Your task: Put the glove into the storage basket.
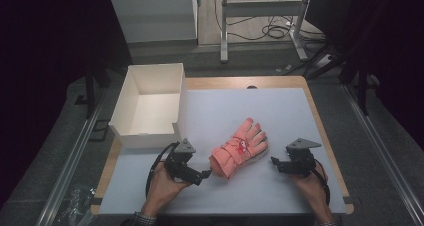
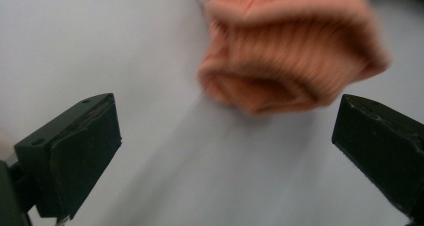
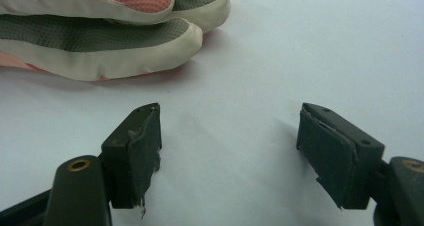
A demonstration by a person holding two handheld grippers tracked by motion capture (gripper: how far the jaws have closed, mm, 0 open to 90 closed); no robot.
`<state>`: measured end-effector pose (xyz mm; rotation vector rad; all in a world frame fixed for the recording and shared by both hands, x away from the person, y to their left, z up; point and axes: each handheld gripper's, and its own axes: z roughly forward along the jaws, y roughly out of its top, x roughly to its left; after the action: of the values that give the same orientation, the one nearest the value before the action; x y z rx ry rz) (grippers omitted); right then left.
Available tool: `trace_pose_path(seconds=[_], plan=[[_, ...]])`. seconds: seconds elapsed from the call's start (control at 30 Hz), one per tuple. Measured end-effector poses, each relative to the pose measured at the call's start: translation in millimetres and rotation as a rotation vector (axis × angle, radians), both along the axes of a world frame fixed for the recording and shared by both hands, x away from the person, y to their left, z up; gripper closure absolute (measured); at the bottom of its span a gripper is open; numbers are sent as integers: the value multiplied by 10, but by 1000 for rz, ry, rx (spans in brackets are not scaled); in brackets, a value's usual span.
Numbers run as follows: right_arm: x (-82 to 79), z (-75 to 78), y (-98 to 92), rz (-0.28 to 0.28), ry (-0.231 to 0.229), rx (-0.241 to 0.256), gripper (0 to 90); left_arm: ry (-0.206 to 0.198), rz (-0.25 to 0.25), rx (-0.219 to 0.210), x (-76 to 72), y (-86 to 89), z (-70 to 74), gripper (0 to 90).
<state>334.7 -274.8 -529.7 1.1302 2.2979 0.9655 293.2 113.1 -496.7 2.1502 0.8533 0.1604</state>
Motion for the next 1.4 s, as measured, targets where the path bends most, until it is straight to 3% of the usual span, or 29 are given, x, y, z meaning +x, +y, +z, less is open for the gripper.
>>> trace_pose_path(seconds=[0.27,0.53,0.87,1.03,1.4], plan=[[-4,-12,-4,-6,-8,2,247,-15,-48,21,57,-267,253,0],[-5,-14,-4,-16,-9,-2,224,-21,-81,71,232,-652,336,0],[-5,-14,-6,-17,-10,-3,221,4,-94,156,378,-987,106,0],[-5,-15,-6,-16,-10,-4,220,25,-107,195,427,-1058,-72,0],[-6,-15,-6,-18,-11,-5,215,54,-46,247,395,-1083,-331,0]])
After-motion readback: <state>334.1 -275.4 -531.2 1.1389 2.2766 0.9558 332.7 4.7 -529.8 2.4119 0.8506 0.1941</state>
